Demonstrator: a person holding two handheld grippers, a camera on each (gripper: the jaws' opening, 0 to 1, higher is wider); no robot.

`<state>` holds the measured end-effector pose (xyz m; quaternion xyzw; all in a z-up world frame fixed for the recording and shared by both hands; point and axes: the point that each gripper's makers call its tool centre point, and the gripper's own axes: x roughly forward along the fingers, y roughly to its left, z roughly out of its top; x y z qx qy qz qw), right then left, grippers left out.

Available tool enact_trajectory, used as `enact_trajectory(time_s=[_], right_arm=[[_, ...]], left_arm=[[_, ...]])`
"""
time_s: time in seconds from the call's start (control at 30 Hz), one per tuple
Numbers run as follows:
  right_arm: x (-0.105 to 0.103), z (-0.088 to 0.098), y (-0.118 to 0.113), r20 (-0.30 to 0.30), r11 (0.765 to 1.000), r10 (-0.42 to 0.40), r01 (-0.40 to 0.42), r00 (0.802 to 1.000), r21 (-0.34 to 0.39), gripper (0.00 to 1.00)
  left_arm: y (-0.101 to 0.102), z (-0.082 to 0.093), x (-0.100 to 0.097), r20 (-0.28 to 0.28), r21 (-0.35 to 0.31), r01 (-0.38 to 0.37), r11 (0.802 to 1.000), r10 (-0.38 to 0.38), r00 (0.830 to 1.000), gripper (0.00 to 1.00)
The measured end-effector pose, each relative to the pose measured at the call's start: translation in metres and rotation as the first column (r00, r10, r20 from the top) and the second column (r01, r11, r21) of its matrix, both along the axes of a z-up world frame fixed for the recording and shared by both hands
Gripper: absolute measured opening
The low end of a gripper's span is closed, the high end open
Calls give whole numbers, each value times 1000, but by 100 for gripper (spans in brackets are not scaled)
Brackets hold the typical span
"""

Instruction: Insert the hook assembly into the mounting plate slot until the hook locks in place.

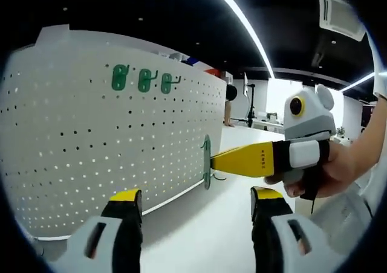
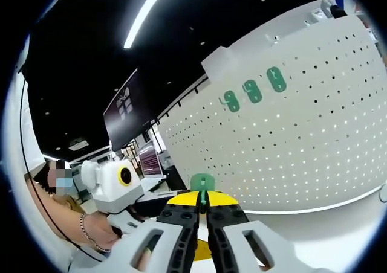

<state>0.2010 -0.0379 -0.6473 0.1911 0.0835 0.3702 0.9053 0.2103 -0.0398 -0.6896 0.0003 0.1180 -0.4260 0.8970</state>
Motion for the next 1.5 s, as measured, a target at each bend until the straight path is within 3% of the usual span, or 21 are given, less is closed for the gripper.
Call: enact_trajectory(time_s=[0.17, 0.33, 0.4, 0.47, 0.53, 0.6, 0.93, 1.5], right_arm=[[0, 1, 0, -5, 1000, -1, 1, 1000, 11, 0], [3, 0, -9, 16, 999, -27, 28, 1000, -41, 0], [4, -2, -15, 73, 984, -47, 59, 996, -170, 0], [6, -2, -20, 162, 939, -68, 118, 984, -323, 0], [7, -2, -23, 198, 906, -84, 157, 977, -394, 0], [8, -3, -25, 214, 890, -94, 178, 972, -419, 0], [17, -2, -32, 172, 913, -134, 189, 976, -362, 0], [53, 21, -61, 181, 909, -223, 272, 958, -316, 0]], left_arm=[[0, -3, -1, -8, 4, -1, 1000, 1, 1000, 76], [2, -3, 0, -10, 6, -4, 1000, 4, 1000, 76], [2, -3, -1, -8, 8, -5, 1000, 5, 1000, 75], [2, -4, -1, -12, 9, -2, 1000, 2, 1000, 75], [2, -5, -2, -17, 10, -2, 1000, 2, 1000, 75], [2, -7, -1, -20, 12, -1, 1000, 1, 1000, 74], [2, -7, -2, -23, 16, 3, 1000, -3, 1000, 73], [23, -22, -9, -49, 44, -23, 999, 25, 998, 72]])
